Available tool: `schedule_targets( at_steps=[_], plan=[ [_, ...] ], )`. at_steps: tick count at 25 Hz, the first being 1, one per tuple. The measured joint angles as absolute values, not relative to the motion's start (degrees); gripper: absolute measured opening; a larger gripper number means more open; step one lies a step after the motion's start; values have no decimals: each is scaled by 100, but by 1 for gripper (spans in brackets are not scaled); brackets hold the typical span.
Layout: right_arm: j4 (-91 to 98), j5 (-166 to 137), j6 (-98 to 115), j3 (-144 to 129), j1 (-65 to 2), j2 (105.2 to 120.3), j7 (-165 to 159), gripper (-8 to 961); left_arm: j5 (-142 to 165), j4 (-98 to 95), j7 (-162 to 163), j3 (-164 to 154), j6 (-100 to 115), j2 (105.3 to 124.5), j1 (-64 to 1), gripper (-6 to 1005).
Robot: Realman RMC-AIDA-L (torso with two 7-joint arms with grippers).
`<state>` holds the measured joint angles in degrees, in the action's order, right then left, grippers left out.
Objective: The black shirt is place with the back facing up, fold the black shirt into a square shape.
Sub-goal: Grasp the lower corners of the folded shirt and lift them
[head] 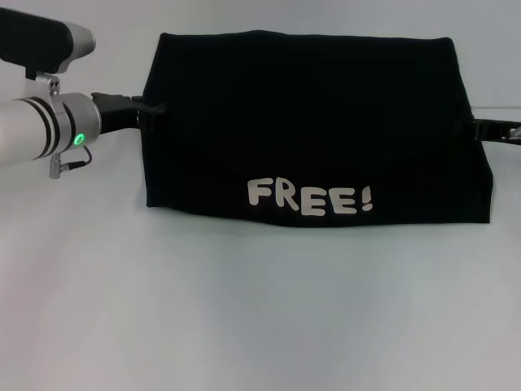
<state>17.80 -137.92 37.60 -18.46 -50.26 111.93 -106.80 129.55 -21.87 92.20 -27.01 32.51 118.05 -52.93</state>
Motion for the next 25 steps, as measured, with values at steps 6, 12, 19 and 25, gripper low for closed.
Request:
schedule_targets(
  at_steps=[6,12,19,25],
  plan=[
    [2392,-13665,3790,-1843,-4878,11428,-10671,388,12944,-2296,9240,-2705,3143,11810,-5273,494],
    [2865,-13279,4179,-1846,-4738,11508,-10670,574,12928,-2642,9434,-2678,3154,11859,-5120,676],
    [2897,-12924,5480,-1846,-4472,11070,-10919,577,12928,-3873,10118,-2707,5056,11968,-4427,860],
    [2900,-12939,6062,-1860,-4278,10910,-11034,574,13000,-4347,10145,-2719,6461,11973,-3791,884]
  ],
)
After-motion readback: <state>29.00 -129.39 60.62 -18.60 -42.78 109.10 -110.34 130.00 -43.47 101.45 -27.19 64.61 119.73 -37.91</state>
